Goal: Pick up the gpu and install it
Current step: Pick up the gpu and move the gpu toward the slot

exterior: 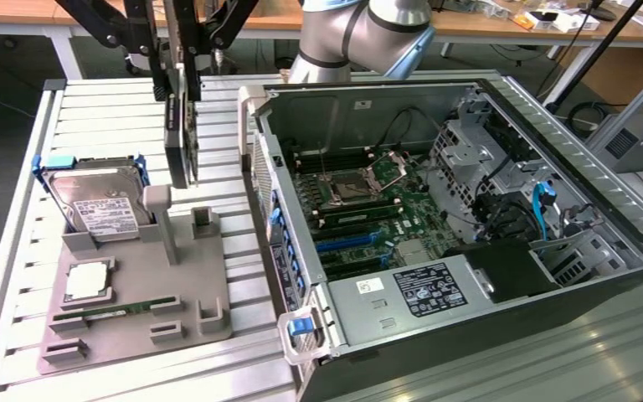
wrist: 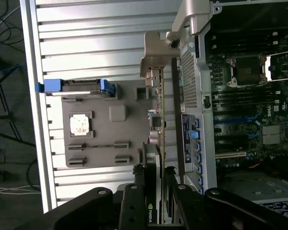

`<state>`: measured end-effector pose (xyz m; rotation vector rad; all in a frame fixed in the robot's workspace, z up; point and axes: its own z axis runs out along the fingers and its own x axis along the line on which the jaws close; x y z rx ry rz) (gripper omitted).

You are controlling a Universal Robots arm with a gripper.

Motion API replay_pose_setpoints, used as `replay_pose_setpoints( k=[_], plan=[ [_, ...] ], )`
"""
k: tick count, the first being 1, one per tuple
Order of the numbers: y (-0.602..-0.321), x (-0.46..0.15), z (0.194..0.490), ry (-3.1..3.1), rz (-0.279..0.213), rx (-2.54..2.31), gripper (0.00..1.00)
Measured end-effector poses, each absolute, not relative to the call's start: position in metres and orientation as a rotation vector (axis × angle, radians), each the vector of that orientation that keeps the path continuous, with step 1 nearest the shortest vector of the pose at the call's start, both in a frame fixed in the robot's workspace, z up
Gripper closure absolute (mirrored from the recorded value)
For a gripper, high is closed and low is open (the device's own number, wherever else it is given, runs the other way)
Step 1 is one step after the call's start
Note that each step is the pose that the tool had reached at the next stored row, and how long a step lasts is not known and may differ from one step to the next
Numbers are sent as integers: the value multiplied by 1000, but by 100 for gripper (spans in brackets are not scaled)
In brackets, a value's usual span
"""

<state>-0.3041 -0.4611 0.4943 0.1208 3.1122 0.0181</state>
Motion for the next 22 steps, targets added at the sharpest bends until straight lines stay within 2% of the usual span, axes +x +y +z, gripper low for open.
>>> replay_pose_setpoints(
  k=[8,22],
  plan=[
    [-461,-304,517,3112,18,121,73],
    [-461,-304,528,3112,18,121,73]
  ],
)
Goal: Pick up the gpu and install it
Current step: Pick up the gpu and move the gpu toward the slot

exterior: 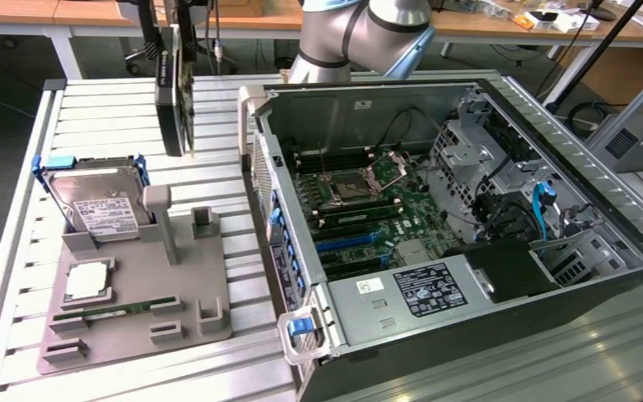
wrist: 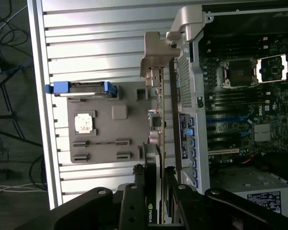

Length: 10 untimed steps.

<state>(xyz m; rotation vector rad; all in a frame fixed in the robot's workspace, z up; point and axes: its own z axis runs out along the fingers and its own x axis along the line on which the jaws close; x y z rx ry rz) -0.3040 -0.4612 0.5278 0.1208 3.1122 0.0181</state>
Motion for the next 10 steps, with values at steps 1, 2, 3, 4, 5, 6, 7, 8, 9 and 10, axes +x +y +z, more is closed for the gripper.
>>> replay_pose_setpoints(
  k=[1,2,3,4,5,6,7,8,9,10],
  plan=[
    [-461,-304,529,3112,18,121,73],
    [-461,-304,530,3112,18,121,73],
    [-461,-304,530,3112,18,121,73],
    [-461,-304,531,3112,18,121,73],
    [-461,-304,532,3112,18,121,73],
    [-461,-304,533,3112,18,121,73],
    [-461,-304,534,3112,18,121,73],
    [-461,-304,534,3112,18,121,73],
    [-461,-304,535,3112,18,121,73],
    [-461,-304,536,3112,18,121,73]
  ],
)
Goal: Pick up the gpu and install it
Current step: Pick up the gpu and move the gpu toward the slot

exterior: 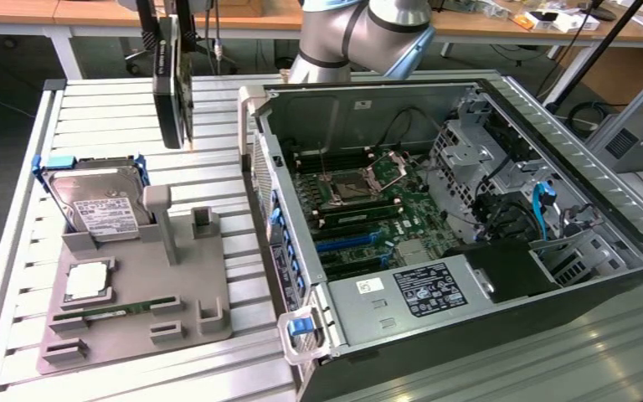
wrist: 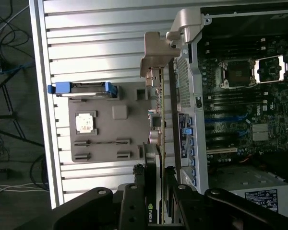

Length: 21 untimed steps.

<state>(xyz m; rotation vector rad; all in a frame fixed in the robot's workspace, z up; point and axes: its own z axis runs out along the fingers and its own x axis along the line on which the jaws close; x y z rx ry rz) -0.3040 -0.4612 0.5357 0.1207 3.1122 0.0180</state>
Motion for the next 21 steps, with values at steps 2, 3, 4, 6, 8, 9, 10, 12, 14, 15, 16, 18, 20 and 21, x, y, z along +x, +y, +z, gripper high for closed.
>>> replay_pose_setpoints(
  k=[2,3,4,6,8,9,10,12,14,15,16,18,20,21],
  plan=[
    [-461,-304,537,3112,18,121,73],
    [-461,-304,538,3112,18,121,73],
    [-461,-304,538,3112,18,121,73],
    [-461,-304,539,3112,18,121,73],
    [-461,-304,541,3112,18,121,73],
    [-461,-304,542,3112,18,121,73],
    [-461,-304,543,3112,18,121,73],
    [-461,-304,544,3112,18,121,73],
    [-461,-304,545,3112,18,121,73],
    [-461,-304,546,3112,18,121,73],
    [-461,-304,547,3112,18,121,73],
    [-461,-304,549,3112,18,121,73],
    [-461,-304,550,3112,18,121,73],
    [-461,-304,550,3112,18,121,73]
  ],
)
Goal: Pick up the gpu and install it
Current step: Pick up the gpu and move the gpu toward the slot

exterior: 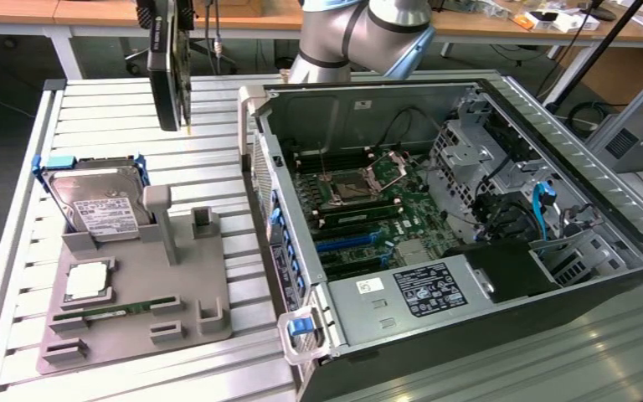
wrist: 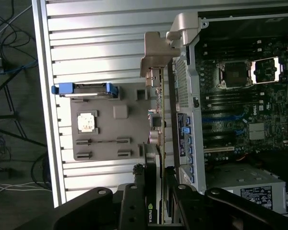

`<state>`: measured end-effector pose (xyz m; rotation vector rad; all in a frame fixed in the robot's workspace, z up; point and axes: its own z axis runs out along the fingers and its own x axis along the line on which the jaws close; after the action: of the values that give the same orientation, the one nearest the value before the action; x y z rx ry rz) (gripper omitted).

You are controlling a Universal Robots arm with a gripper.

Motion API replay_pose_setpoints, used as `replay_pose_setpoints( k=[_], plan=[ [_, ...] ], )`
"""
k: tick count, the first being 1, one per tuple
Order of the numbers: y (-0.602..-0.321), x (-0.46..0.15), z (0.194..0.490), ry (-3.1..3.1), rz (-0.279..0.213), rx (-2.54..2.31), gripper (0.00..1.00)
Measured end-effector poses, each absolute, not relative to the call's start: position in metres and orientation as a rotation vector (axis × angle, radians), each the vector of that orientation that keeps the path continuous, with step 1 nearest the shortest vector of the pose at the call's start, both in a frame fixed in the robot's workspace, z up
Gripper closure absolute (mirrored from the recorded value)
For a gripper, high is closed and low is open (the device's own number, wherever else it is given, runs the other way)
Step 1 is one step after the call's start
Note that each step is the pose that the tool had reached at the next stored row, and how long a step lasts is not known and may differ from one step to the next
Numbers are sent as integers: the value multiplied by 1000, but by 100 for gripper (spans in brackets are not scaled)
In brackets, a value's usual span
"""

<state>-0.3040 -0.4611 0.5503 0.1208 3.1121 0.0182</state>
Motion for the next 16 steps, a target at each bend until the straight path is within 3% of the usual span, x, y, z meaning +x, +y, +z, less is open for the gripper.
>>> replay_pose_setpoints(
  k=[16],
  plan=[
    [-461,-295,536,3112,17,125,73]
  ],
)
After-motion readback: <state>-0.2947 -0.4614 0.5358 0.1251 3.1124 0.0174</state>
